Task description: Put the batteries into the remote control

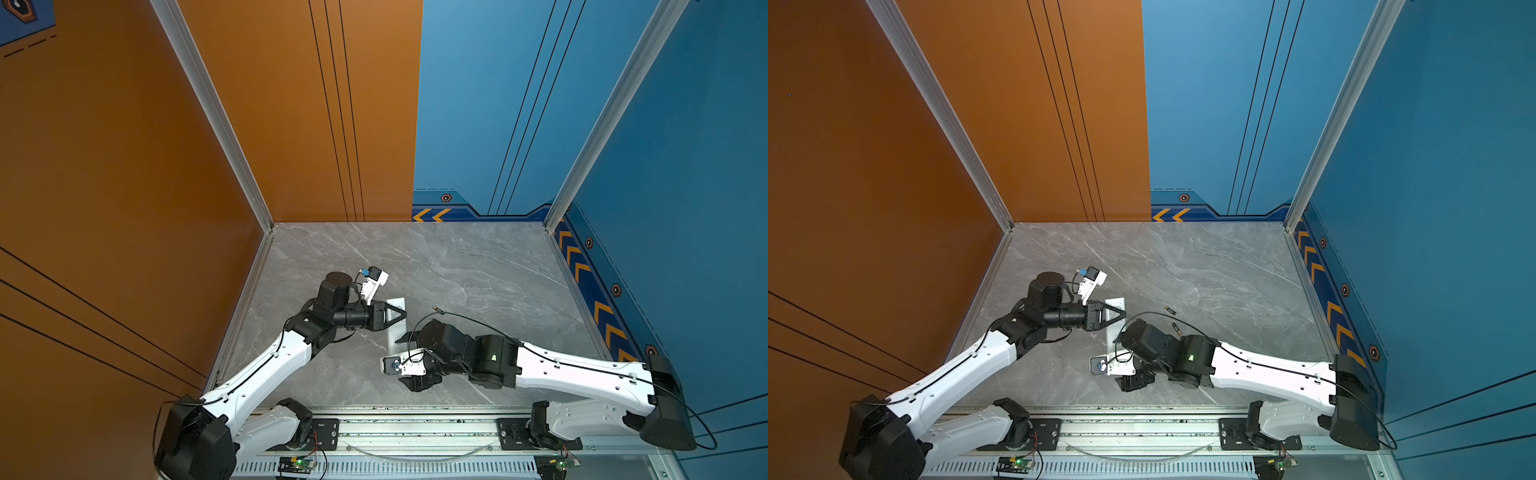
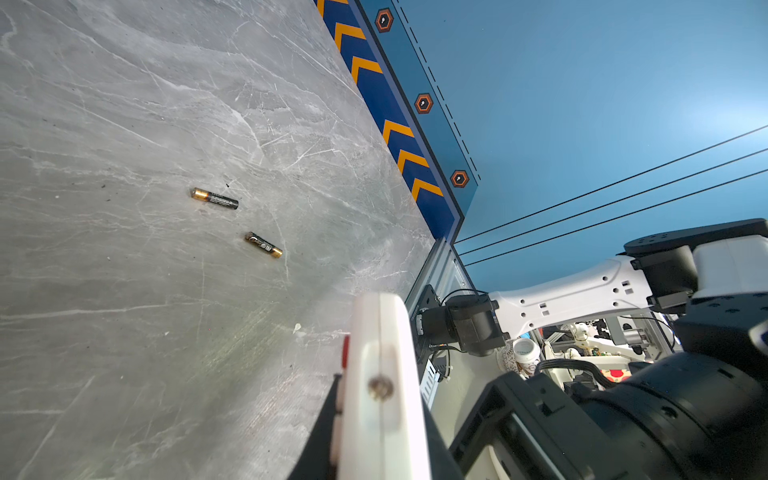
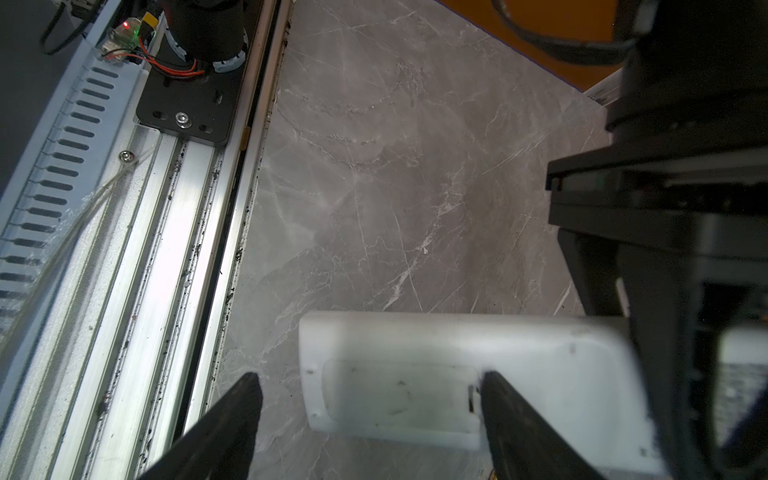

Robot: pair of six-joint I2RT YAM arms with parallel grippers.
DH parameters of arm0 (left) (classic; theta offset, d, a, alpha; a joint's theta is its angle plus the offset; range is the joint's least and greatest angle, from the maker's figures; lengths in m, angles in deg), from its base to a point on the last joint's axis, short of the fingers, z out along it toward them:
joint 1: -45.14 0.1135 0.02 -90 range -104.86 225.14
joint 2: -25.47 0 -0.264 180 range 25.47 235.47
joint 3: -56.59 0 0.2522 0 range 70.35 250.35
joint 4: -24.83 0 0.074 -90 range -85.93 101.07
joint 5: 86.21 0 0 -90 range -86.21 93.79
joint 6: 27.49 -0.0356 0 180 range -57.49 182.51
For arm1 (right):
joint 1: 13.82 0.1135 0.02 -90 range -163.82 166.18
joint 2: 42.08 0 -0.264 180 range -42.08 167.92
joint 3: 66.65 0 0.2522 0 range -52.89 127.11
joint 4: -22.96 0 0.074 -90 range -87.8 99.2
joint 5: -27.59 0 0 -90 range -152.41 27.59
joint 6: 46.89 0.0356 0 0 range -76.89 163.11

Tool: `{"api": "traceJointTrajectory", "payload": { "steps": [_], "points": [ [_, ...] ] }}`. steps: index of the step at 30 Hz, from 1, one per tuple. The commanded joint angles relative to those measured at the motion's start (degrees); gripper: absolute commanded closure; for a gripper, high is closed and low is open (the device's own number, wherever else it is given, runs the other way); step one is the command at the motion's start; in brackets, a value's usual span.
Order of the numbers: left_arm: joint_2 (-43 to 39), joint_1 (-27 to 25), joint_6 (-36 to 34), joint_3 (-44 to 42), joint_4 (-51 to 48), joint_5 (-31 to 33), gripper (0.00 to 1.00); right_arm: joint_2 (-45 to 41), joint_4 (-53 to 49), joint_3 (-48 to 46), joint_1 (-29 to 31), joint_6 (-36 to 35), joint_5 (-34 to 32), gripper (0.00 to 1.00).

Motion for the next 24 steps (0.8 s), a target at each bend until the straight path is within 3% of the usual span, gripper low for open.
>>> {"api": "traceJointTrajectory", "payload": {
  "steps": [1, 24],
  "points": [
    [-1.6, 0.6, 0.5, 1.2, 3.6, -2.5, 1.00, 1.4, -5.5, 0.1, 0.7, 0.6, 2.6, 0.20],
    [-1.0, 0.5, -2.0, 1.2, 0.6, -0.9, 1.00, -1.2, -6.2, 0.7, 1.2, 0.9, 4.1, 0.21]
  ]
}}
